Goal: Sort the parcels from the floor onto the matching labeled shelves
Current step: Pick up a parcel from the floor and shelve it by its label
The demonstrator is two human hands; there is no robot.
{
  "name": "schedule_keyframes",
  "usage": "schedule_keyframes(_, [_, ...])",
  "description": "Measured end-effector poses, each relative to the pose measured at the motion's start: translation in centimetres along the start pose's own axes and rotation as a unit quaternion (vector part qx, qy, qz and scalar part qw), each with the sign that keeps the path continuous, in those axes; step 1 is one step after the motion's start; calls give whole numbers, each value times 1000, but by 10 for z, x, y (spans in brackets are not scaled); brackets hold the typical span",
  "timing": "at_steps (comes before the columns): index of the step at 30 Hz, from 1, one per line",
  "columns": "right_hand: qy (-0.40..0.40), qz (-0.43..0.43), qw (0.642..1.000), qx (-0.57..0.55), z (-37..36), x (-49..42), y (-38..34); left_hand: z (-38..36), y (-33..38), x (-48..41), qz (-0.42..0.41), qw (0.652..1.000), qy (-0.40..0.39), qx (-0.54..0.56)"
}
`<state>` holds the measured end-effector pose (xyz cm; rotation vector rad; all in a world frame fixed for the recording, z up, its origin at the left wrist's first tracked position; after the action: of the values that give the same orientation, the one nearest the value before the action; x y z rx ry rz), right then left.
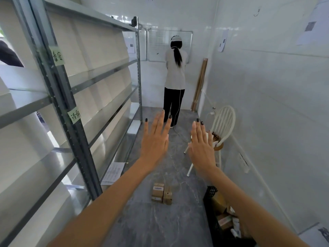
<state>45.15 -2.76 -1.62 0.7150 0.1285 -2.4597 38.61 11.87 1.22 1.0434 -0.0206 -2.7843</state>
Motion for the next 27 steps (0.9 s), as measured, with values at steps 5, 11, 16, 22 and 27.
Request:
schedule_keyframes(5, [-1, 11, 1000, -10, -28, -35, 20, -39, -4, -26, 26, 999, -18, -9])
schedule_keyframes(11, [-10, 31, 999, -37, -58, -60, 39, -77, -4, -49, 47, 998, -34, -10])
schedule_keyframes(16, [-43, 34, 997, -47, -93, -70, 45, -106, -12, -52, 60, 997, -45, -4])
schedule_keyframes(22, [-67, 62, 994, -61, -139, -96, 36, -149, -48, -68, 77, 995, -61, -22])
schedule_keyframes(27, [-92, 65, 991, -66, -185, -136, 35, -190, -76, -100, 85, 994, -70, -22])
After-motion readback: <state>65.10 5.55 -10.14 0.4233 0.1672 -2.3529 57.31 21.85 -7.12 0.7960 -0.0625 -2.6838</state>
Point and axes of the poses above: each hand's wrist, its own x-axis away from the middle knuckle, its own z-axis out of the back of the hand, y = z × x, the point moved 6 cm from there along -x, towards the middle knuckle, and after that the axes turned 5 degrees about z, right-handed, at the moved point
